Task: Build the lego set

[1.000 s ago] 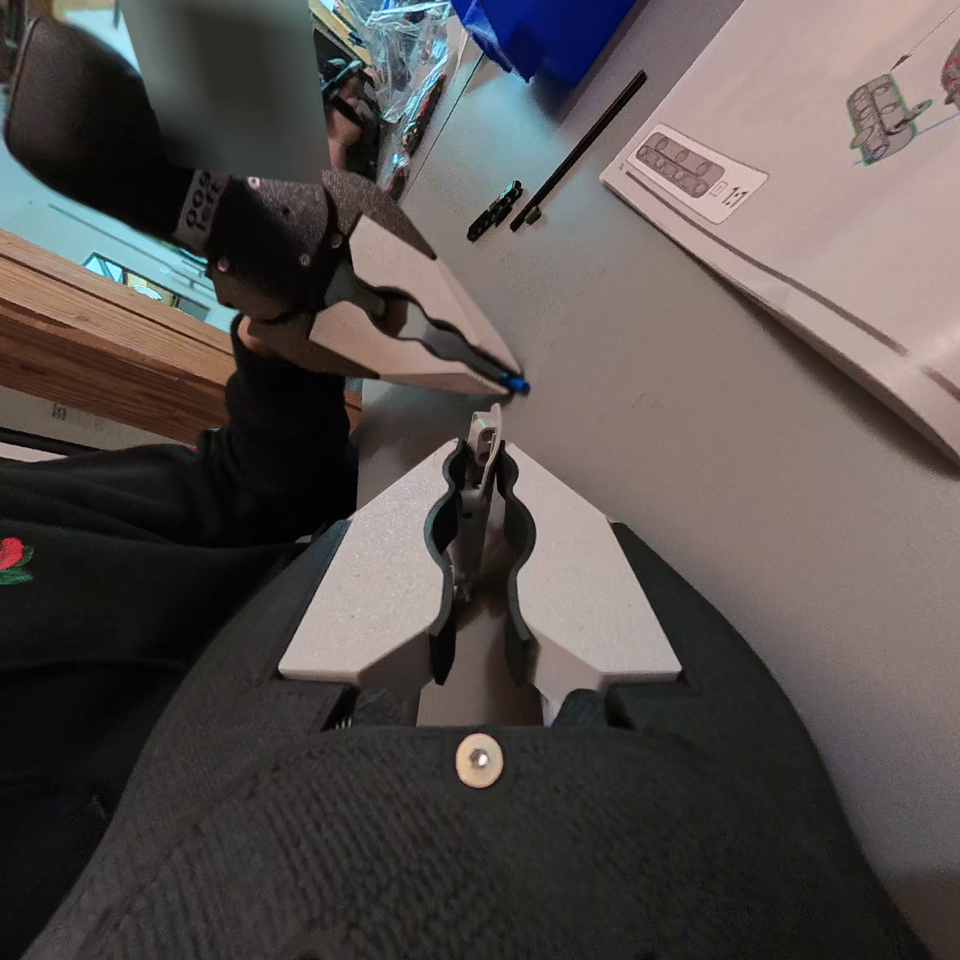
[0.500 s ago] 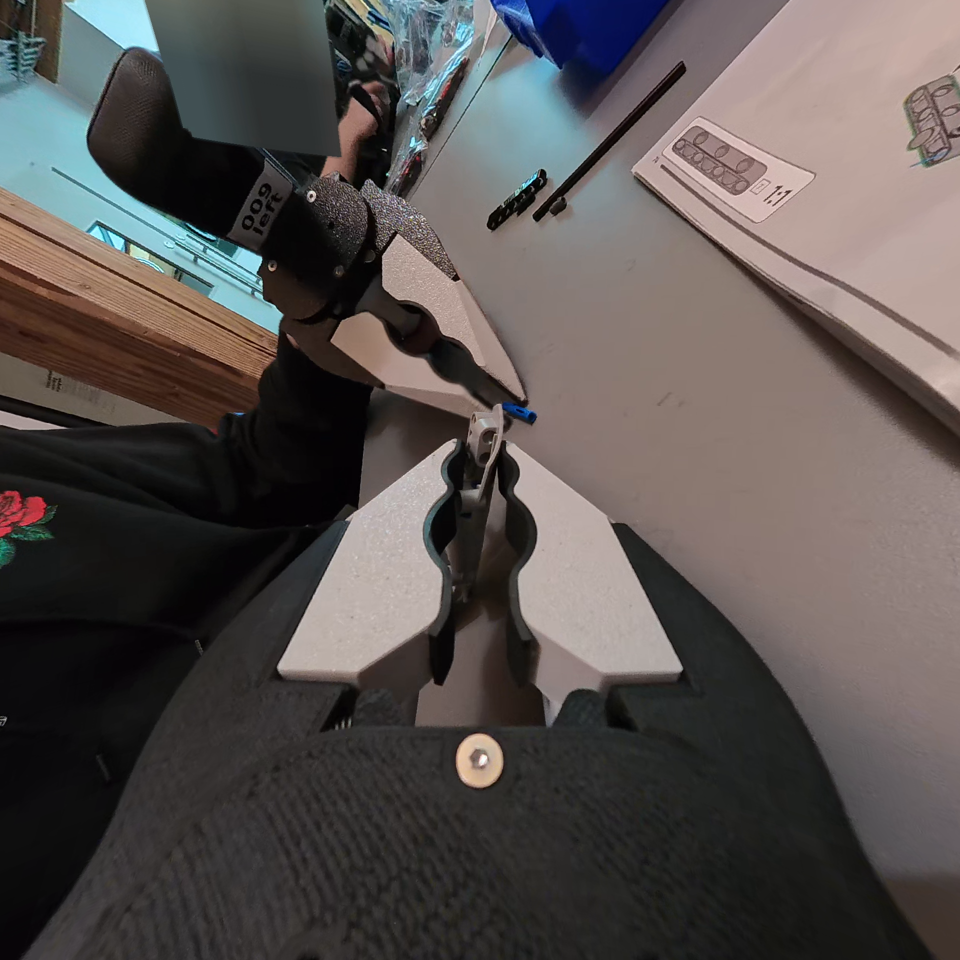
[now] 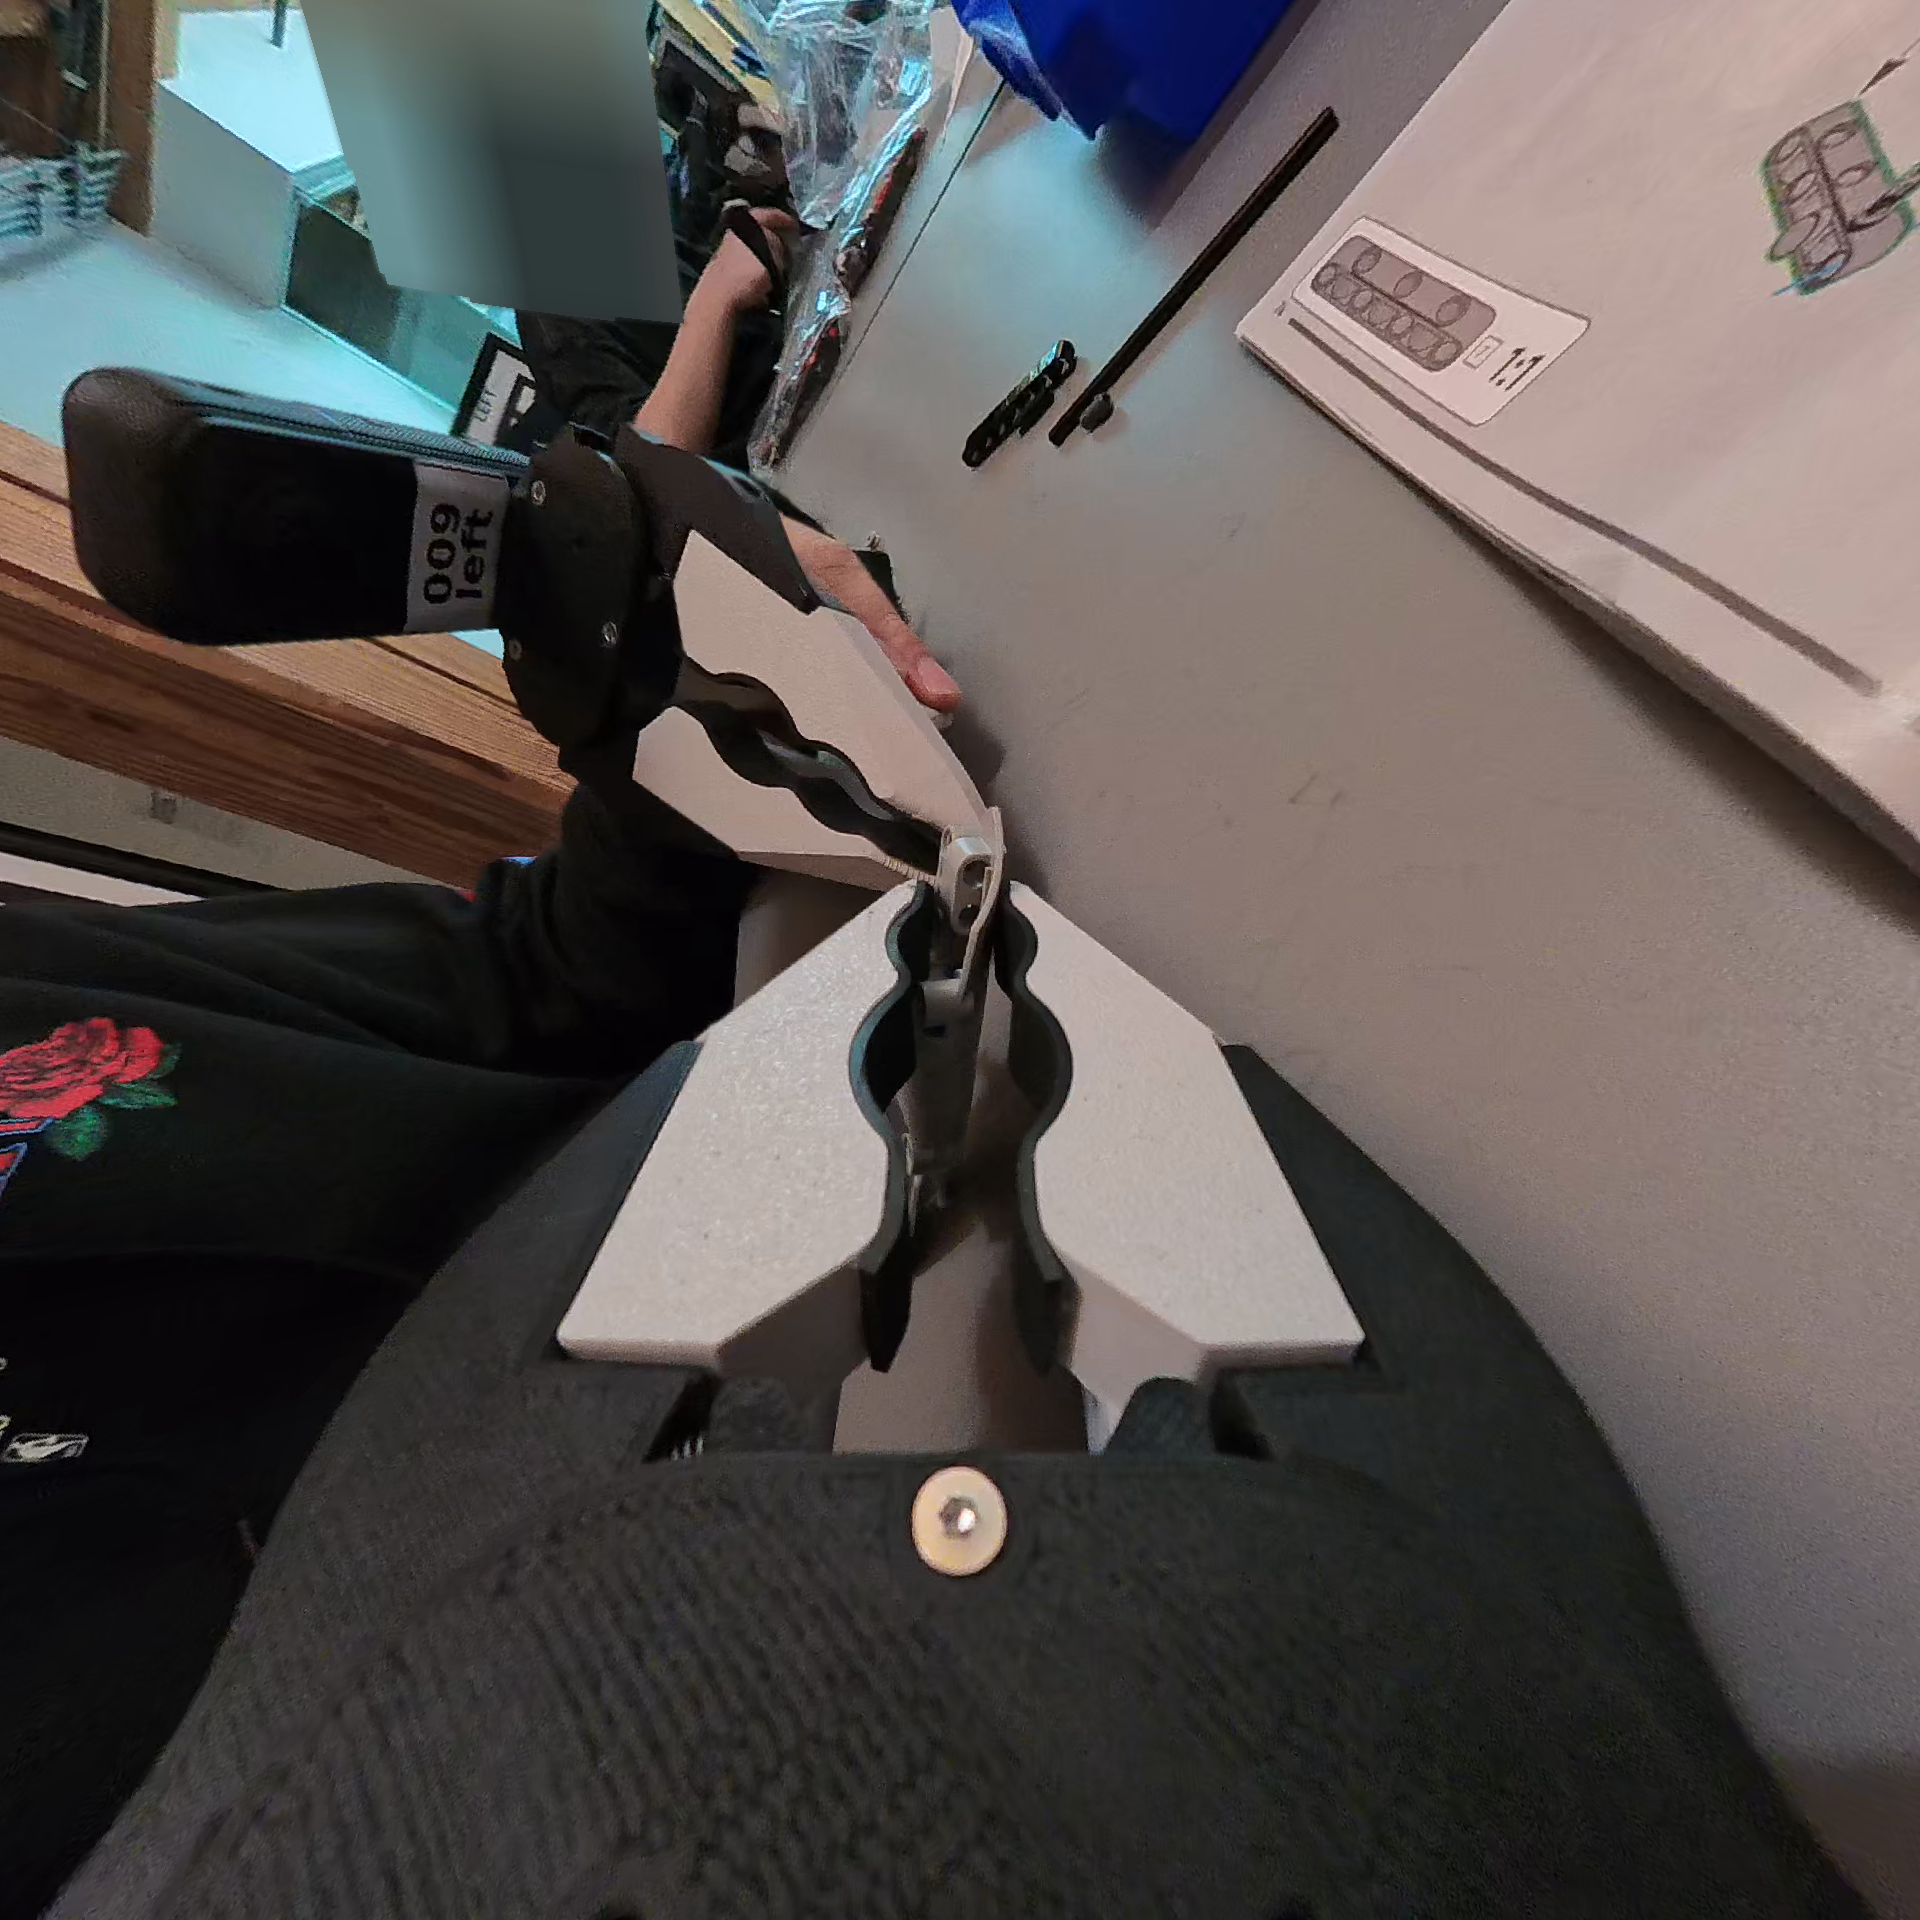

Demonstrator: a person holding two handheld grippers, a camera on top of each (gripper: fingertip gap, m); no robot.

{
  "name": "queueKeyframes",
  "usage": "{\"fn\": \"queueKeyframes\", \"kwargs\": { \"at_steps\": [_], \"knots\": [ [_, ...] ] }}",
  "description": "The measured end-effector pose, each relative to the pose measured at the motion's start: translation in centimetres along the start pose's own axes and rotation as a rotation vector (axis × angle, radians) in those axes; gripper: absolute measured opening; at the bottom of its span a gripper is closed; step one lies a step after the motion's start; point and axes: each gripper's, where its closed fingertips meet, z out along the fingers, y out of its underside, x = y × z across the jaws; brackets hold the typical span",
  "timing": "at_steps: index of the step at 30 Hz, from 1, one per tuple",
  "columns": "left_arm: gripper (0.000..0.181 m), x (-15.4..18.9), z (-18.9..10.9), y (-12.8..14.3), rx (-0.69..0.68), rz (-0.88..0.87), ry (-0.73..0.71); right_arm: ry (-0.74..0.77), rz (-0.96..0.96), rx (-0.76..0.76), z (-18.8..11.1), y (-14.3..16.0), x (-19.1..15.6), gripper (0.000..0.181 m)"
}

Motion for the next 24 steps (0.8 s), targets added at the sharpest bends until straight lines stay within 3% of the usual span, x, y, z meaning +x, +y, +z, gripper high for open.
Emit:
{"fn": "queueKeyframes", "kwargs": {
  "at_steps": [8,24],
  "knots": [
    [0.002,-0.14,-0.80,-0.84,0.075,-0.007,-0.003,-0.024,-0.005,0.004,-0.04,-0.05,-0.34,0.009],
    [0.002,0.73,-0.39,-1.18,0.070,0.000,0.022,-0.002,-0.076,-0.036,0.33,0.65,-0.69,0.011]
  ]
}}
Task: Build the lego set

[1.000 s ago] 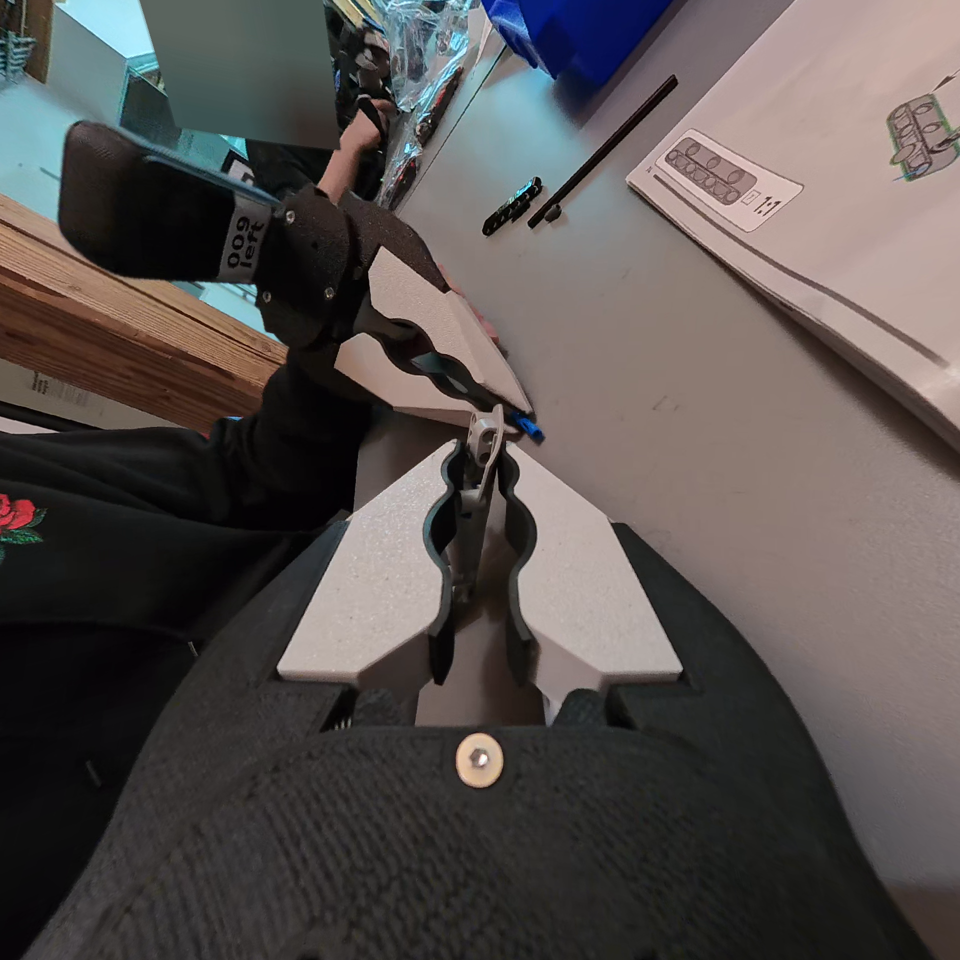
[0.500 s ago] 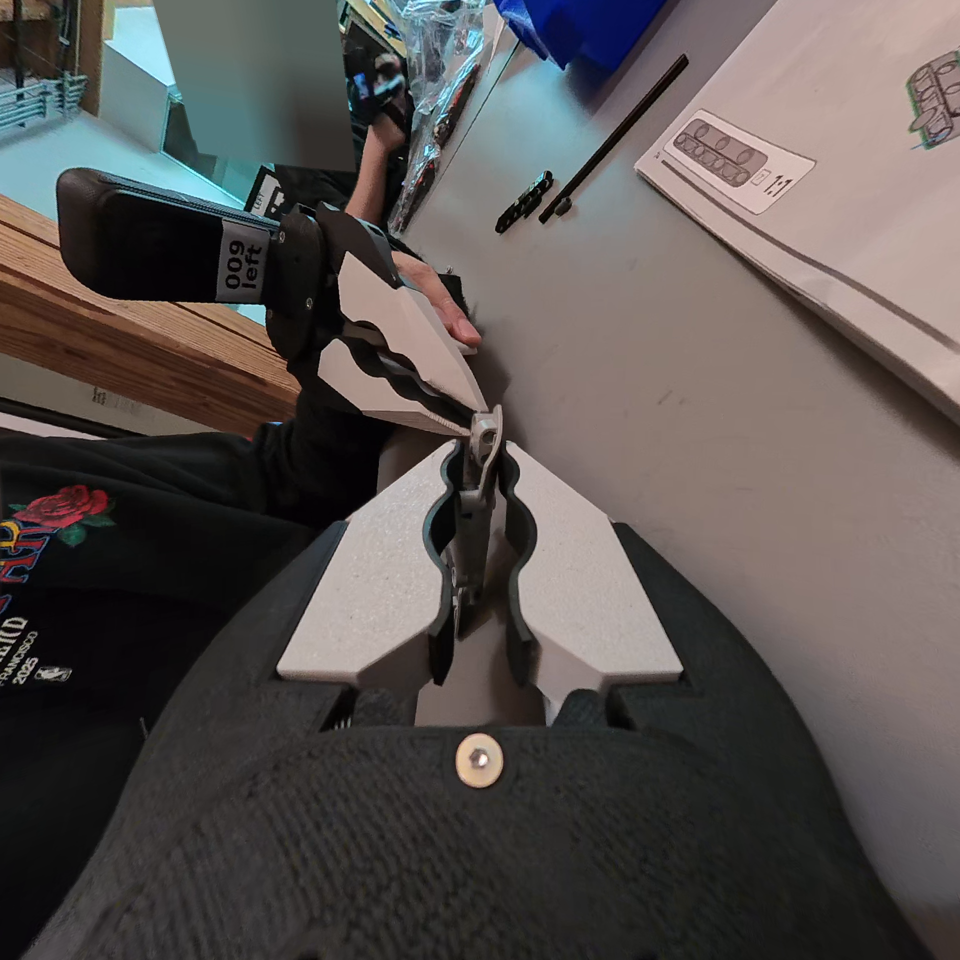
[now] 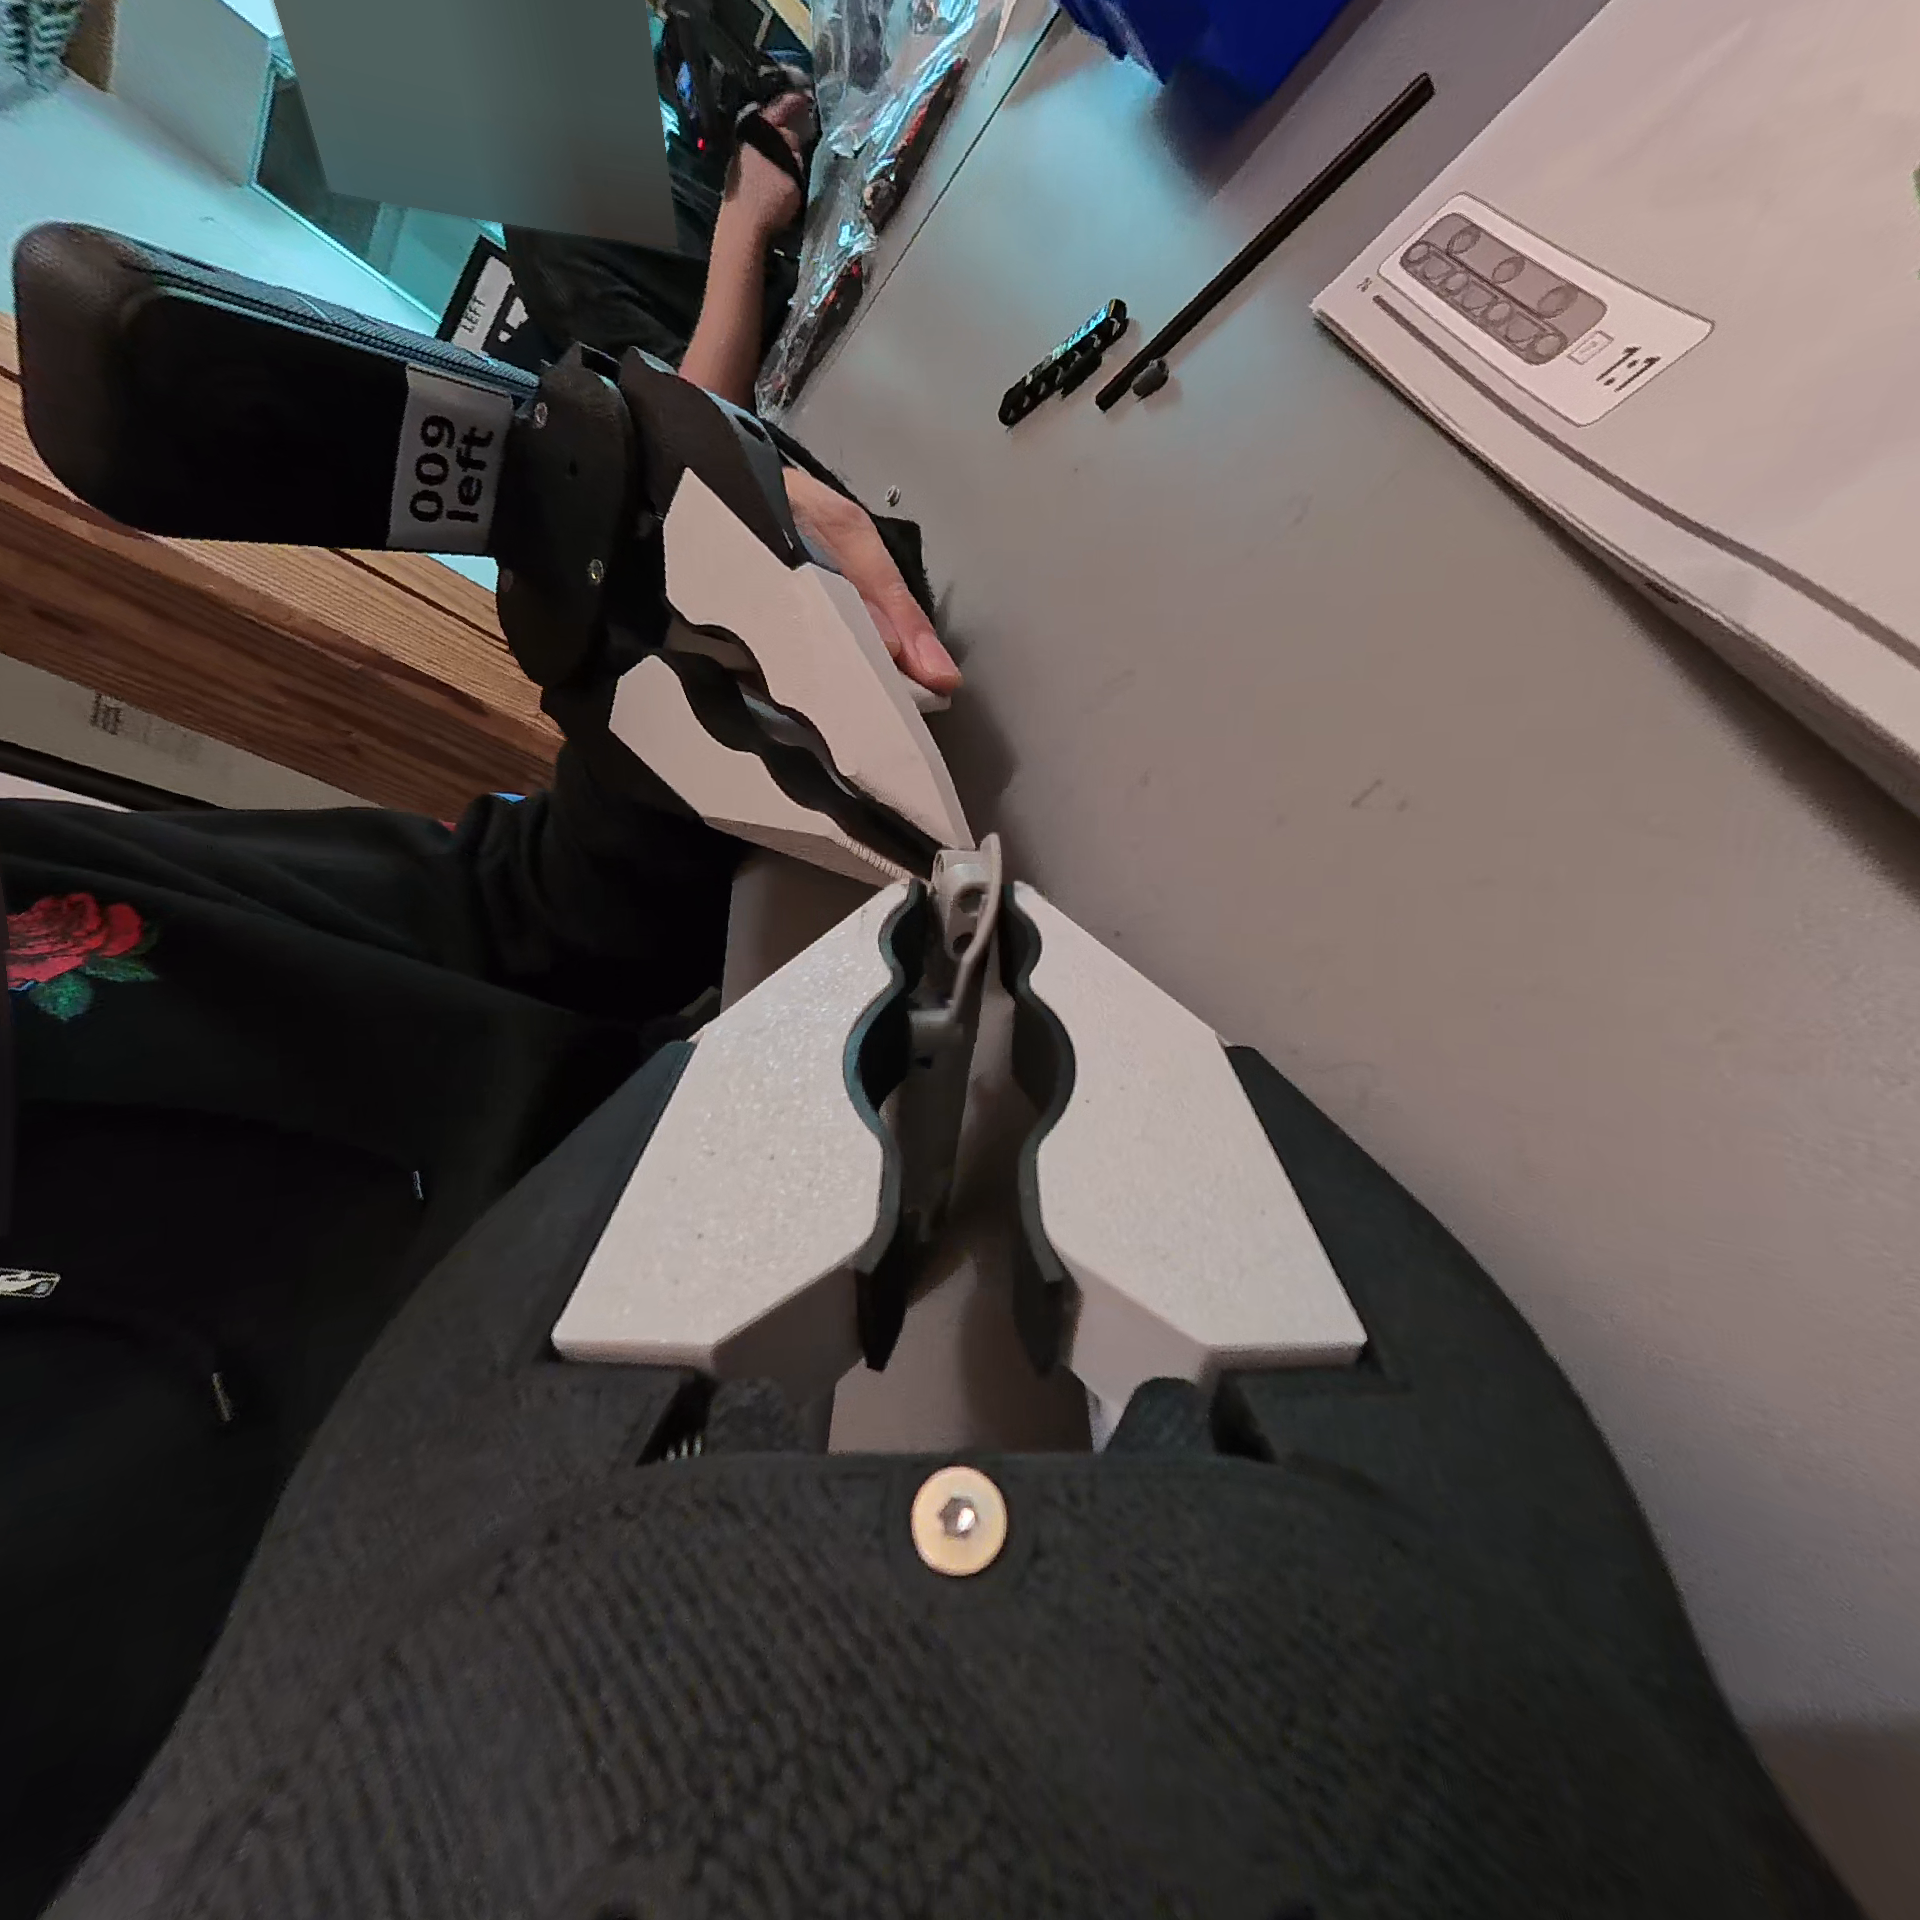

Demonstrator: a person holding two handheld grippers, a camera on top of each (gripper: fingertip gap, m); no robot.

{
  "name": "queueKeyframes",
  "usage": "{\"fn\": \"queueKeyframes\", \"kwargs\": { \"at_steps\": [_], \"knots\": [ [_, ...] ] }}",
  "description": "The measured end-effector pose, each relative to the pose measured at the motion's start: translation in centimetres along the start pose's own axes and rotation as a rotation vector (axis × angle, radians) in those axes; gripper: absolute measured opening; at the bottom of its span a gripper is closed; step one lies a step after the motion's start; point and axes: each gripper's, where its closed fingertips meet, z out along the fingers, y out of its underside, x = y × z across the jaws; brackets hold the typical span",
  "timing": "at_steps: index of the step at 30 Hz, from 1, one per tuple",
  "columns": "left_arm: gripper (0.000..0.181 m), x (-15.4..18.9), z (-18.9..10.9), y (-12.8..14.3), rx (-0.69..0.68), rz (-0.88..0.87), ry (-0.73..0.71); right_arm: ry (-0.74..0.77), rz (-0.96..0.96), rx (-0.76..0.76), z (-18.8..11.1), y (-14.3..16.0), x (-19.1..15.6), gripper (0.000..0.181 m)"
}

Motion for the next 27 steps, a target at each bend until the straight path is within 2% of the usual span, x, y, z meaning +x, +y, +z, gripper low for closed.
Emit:
{"fn": "queueKeyframes", "kwargs": {
  "at_steps": [4,6,7,14,16,27],
  "knots": [
    [0.002,0.1,0.1,0.2,-0.012,-0.005,0.006,0.004,0.006,0.026,-0.3,-0.3,0.1,0.013],
    [0.002,0.1,0.2,0.2,-0.017,-0.006,0.005,-0.019,0.010,0.048,-0.5,-0.6,-0.1,0.027],
    [0.002,0.1,0.2,0.3,-0.022,-0.006,0.006,-0.028,0.009,0.056,-0.6,-0.7,-0.3,0.028],
    [0.002,0.1,-0.1,-0.3,0.024,-0.025,0.015,-0.097,0.030,0.077,-1.0,-0.8,-1.0,0.016],
    [0.002,0.3,-0.1,-0.5,0.033,-0.026,0.028,-0.105,0.032,0.084,-1.1,-0.9,-1.0,0.007],
    [0.002,0.2,0.2,-0.6,0.018,-0.035,0.011,-0.039,0.038,0.066,-0.7,-0.7,-0.1,0.007]
  ]
}}
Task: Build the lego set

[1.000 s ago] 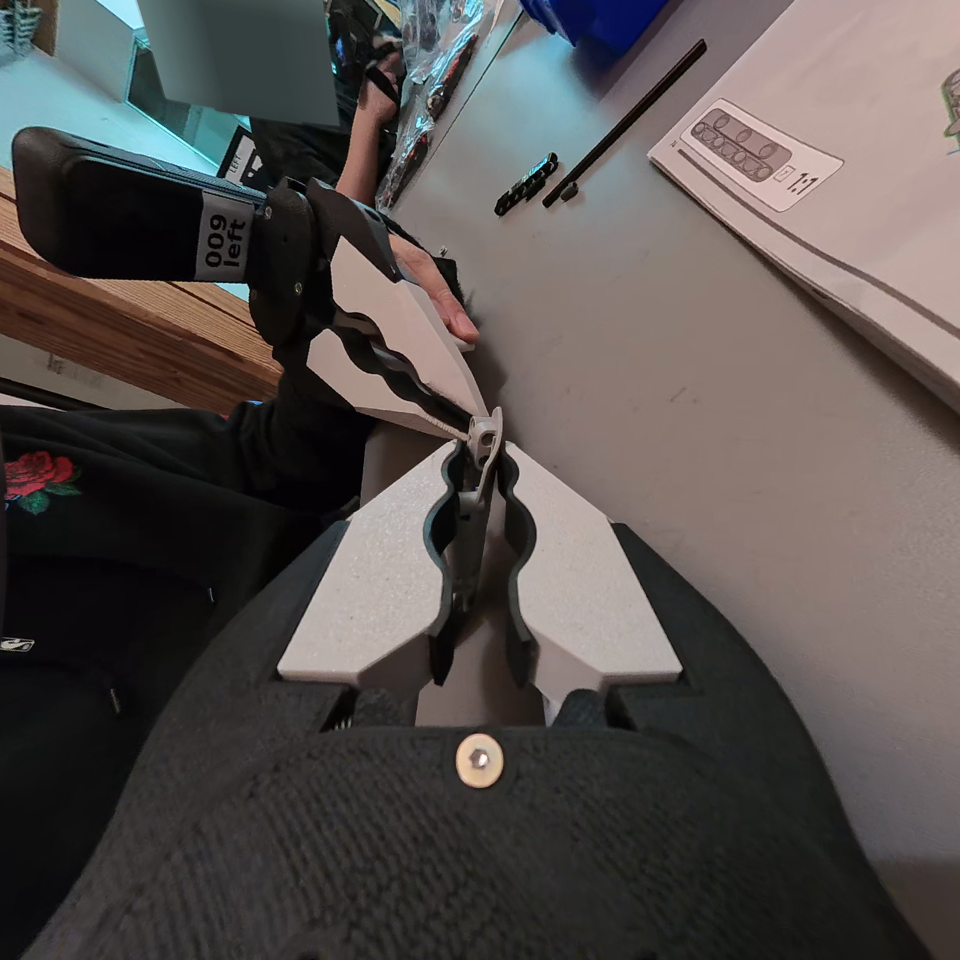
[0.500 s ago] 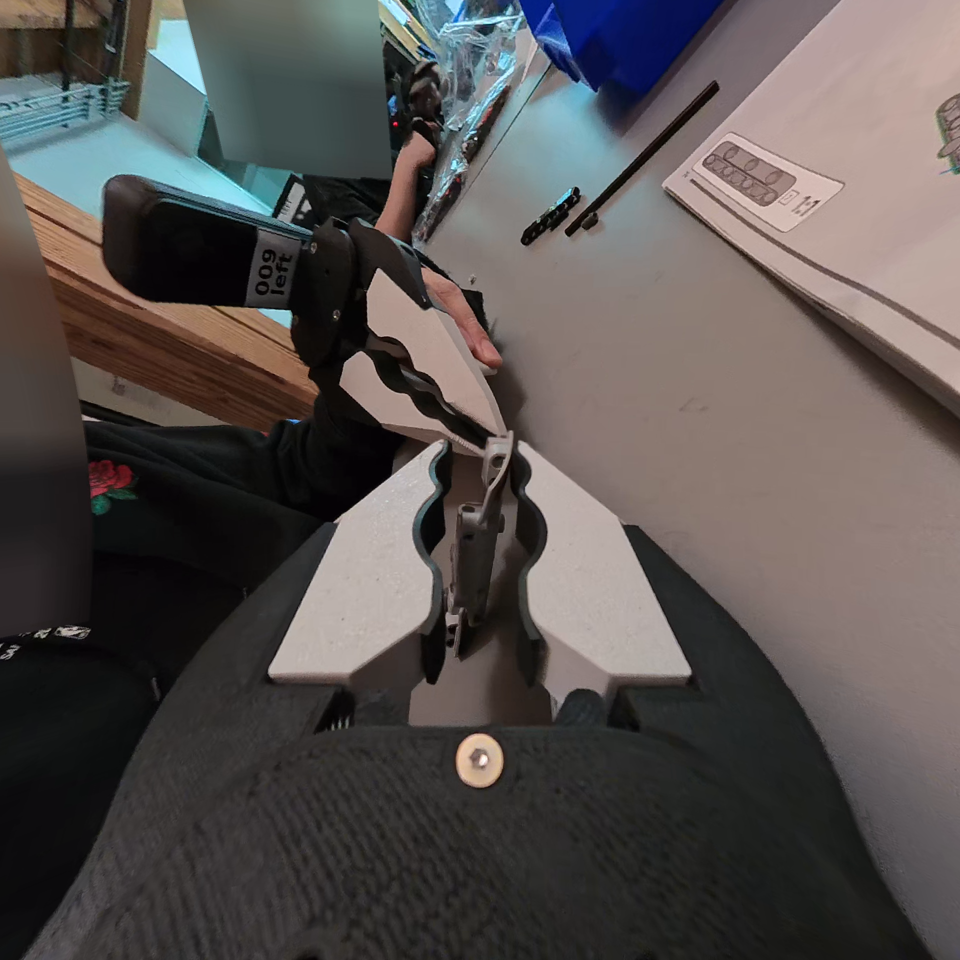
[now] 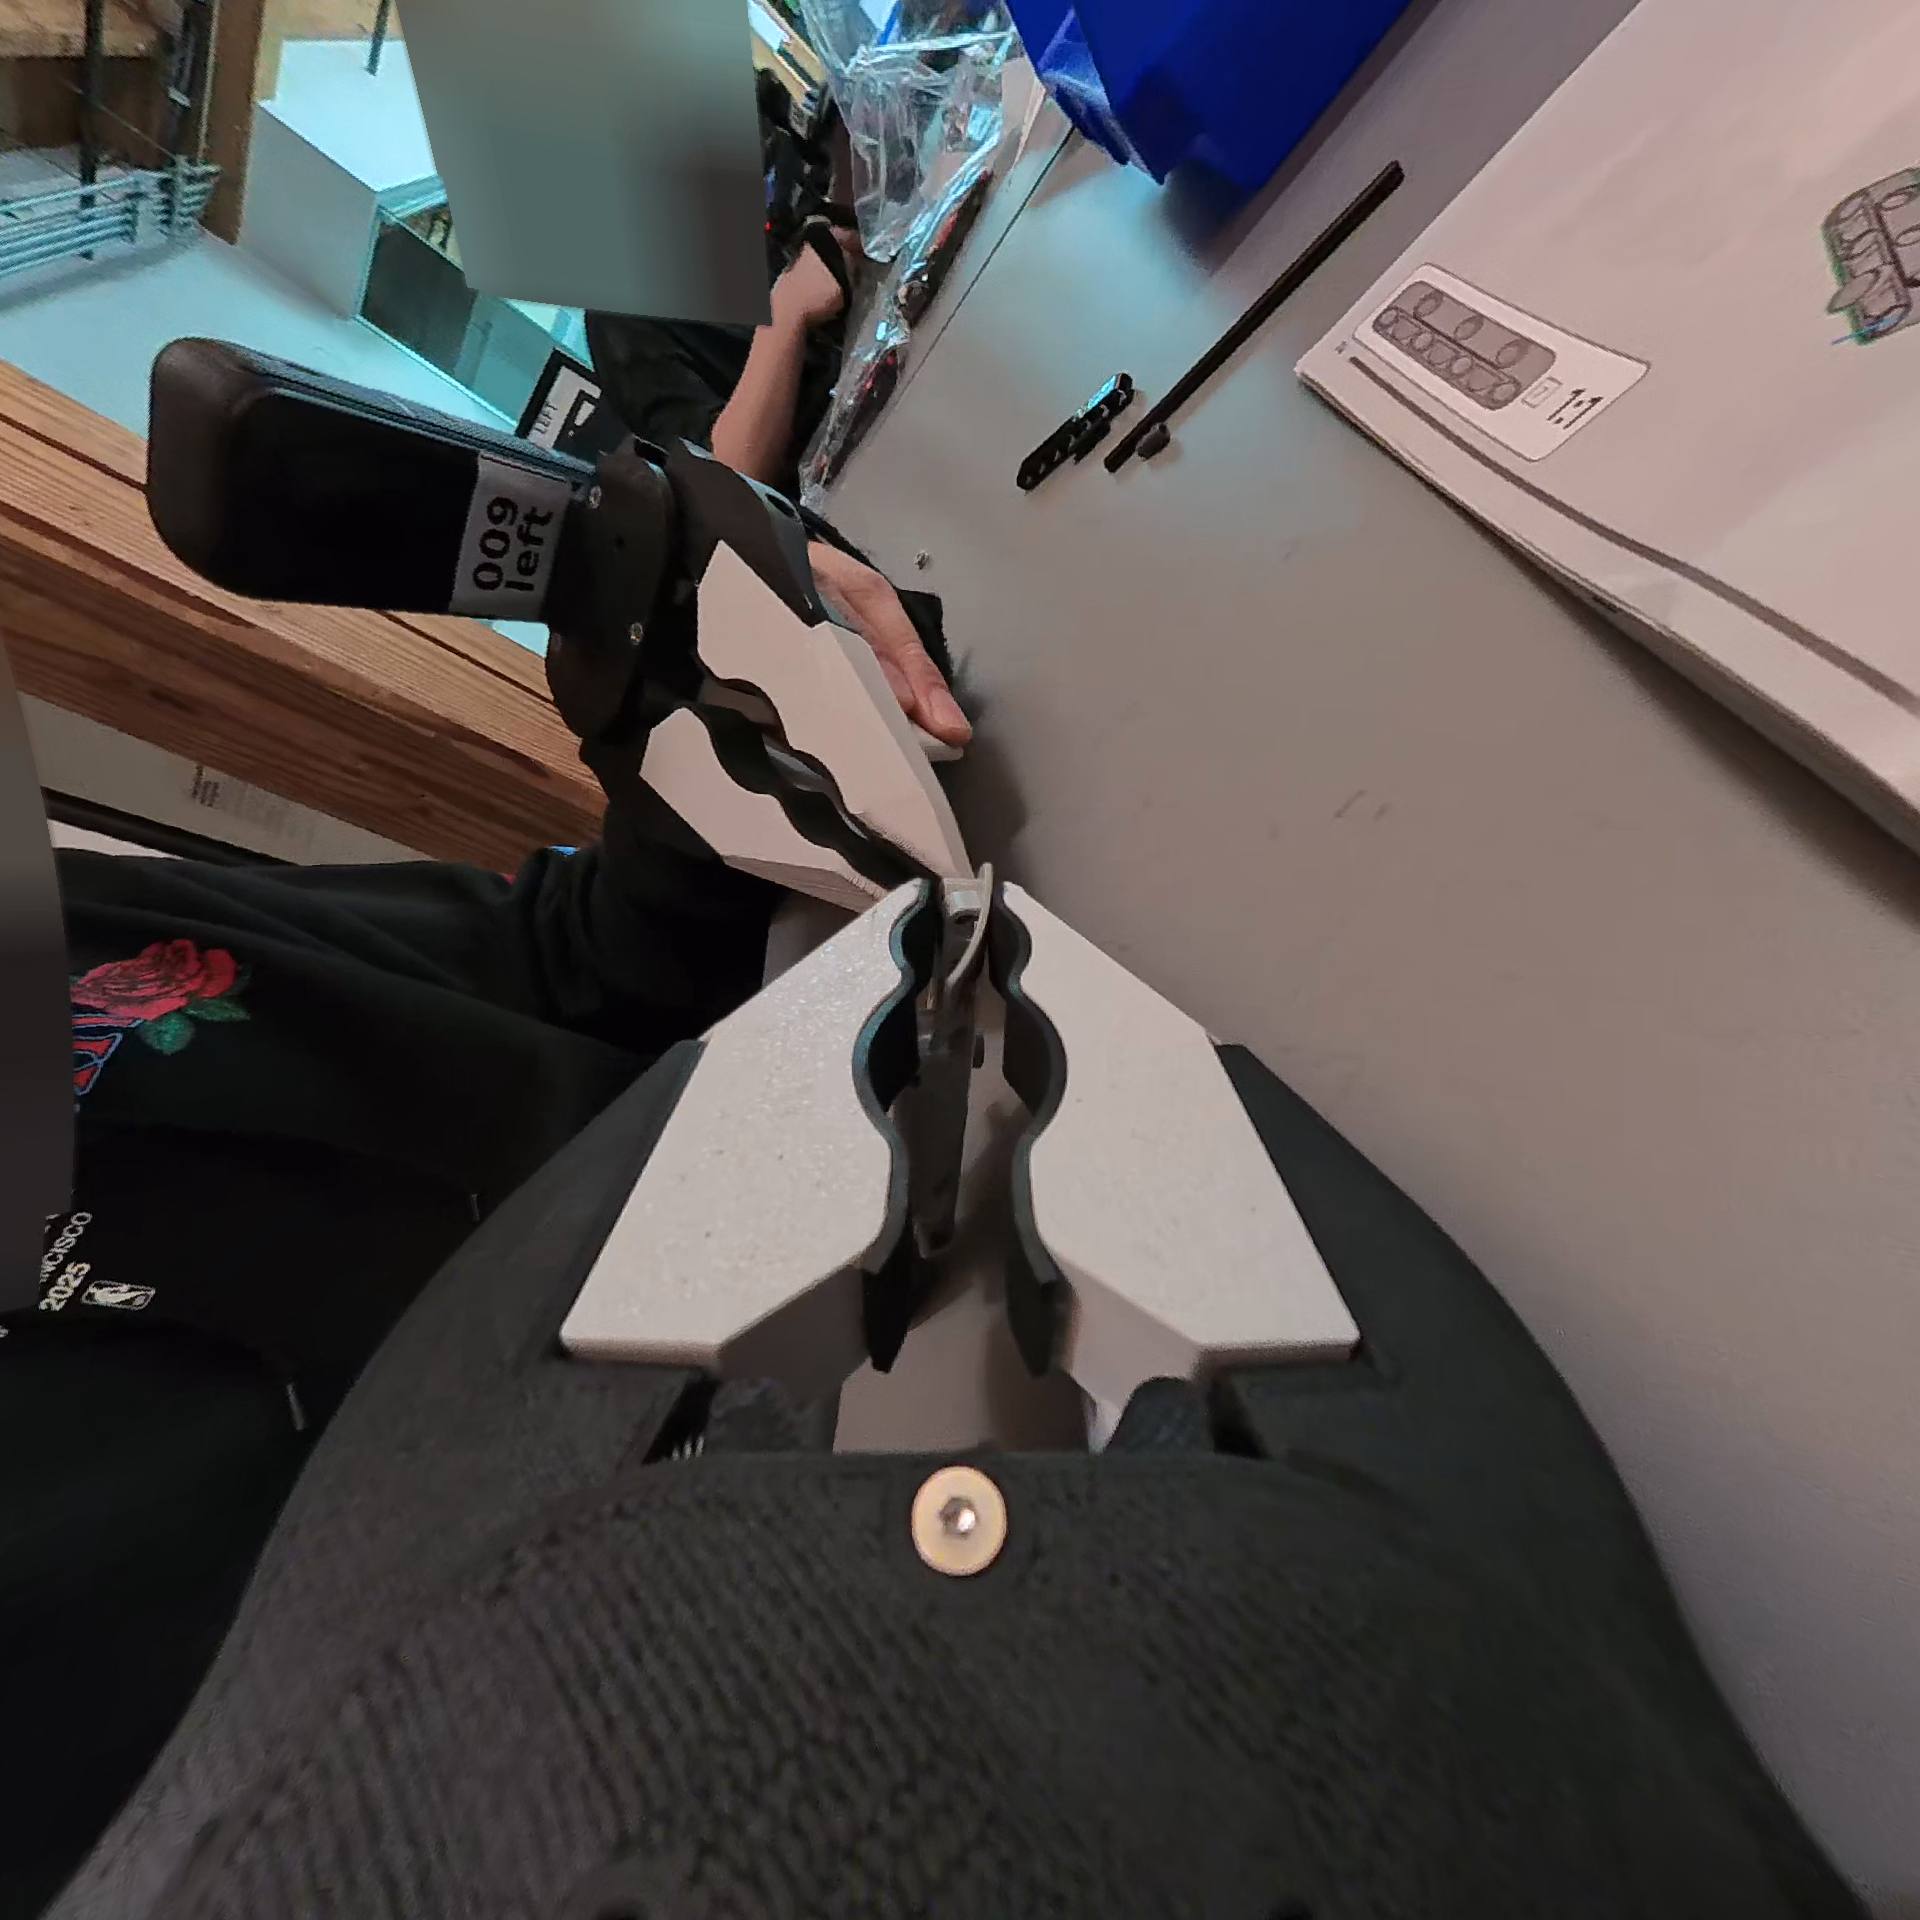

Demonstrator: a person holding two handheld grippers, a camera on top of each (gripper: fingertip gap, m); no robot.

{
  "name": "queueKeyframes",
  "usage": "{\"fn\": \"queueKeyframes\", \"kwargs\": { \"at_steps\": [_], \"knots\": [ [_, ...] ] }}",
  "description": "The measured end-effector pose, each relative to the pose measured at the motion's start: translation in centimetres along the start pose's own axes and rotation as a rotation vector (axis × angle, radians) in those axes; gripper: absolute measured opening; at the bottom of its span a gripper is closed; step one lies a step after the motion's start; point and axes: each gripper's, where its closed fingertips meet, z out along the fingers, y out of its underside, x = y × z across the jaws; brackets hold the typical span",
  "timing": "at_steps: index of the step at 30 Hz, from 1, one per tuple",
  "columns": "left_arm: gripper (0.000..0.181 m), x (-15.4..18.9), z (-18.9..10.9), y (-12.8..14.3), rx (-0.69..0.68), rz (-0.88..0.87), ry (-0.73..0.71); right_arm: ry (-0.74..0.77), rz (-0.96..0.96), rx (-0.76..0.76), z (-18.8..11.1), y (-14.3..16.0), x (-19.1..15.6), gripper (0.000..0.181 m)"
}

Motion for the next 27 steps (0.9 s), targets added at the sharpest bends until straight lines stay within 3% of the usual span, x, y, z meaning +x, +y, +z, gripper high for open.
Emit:
{"fn": "queueKeyframes", "kwargs": {
  "at_steps": [12,15,18,23,27],
  "knots": [
    [0.002,-0.3,0.3,0.0,-0.015,0.001,-0.032,0.050,0.016,0.019,0.0,-0.3,0.8,0.006],
    [0.002,0.2,0.4,1.5,-0.106,-0.024,0.017,0.049,0.019,0.037,-0.1,-0.6,0.8,0.006],
    [0.002,-0.1,0.3,2.4,-0.161,-0.097,0.018,0.038,0.023,0.067,-0.3,-1.0,0.8,0.021],
    [0.002,-0.8,0.4,3.8,-0.219,-0.197,0.001,0.060,0.037,0.084,-0.5,-1.3,1.2,0.006],
    [0.030,-0.8,0.2,2.6,-0.162,-0.231,-0.010,0.042,-0.004,0.086,-0.5,-1.3,0.6,0.006]
  ]
}}
